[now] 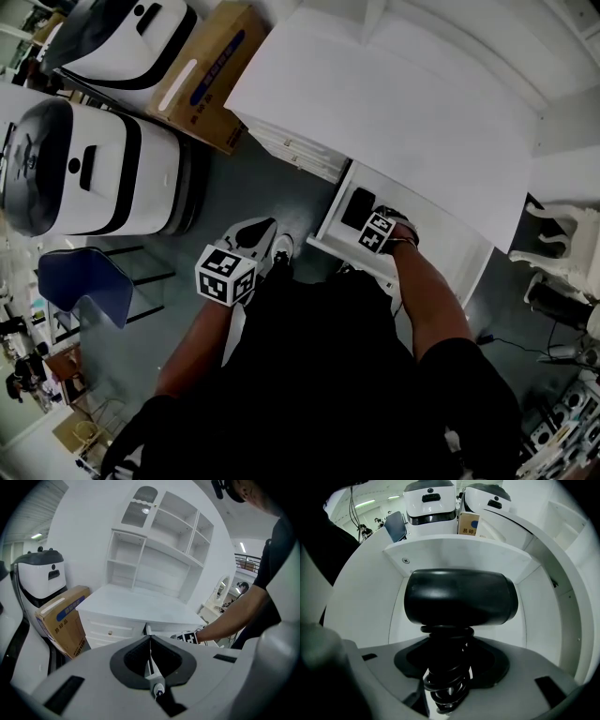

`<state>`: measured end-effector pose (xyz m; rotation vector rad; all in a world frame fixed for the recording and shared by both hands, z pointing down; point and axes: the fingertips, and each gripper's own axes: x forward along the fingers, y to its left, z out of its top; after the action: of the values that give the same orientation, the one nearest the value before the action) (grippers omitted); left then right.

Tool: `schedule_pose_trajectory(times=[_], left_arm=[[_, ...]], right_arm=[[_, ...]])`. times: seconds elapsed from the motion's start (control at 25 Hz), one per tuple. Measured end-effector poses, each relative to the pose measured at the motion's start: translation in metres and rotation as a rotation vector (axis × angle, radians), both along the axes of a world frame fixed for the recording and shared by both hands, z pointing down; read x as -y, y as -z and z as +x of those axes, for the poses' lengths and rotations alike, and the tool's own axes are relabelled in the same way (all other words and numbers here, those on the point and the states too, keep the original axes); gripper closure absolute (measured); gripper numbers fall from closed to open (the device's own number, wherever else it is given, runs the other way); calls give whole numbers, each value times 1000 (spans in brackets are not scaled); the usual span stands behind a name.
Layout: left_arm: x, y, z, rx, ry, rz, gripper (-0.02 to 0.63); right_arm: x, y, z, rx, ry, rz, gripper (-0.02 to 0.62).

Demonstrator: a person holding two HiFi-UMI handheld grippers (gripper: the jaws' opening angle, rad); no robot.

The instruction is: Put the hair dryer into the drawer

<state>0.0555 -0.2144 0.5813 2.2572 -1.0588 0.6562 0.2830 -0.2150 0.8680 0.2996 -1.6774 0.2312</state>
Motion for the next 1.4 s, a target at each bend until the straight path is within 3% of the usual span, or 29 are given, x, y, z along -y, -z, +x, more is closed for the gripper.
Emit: schedule_pose_trajectory(times=[0.52,0.72,0.92,1.04,1.24,1.4], left_arm=[[12,5,-5,-18,-33,18,595],[24,9,-1,-46,-96,35,595],[38,15,3,-74,-190,56,595],[45,18,7,-97,-251,67,595],[50,31,19,-148,-360,81,595],[47,47,25,-221,-439,66,595]], right_arm=[[2,7,-2,-43,59,59,348],[2,36,1,-11,-30,116,348],[10,85,0,76,-237,222,348],[17,135,-17,225,-429,286,350],[23,228,-51,605,-816,355,350],[17,287,-62,910,-1031,408,351]])
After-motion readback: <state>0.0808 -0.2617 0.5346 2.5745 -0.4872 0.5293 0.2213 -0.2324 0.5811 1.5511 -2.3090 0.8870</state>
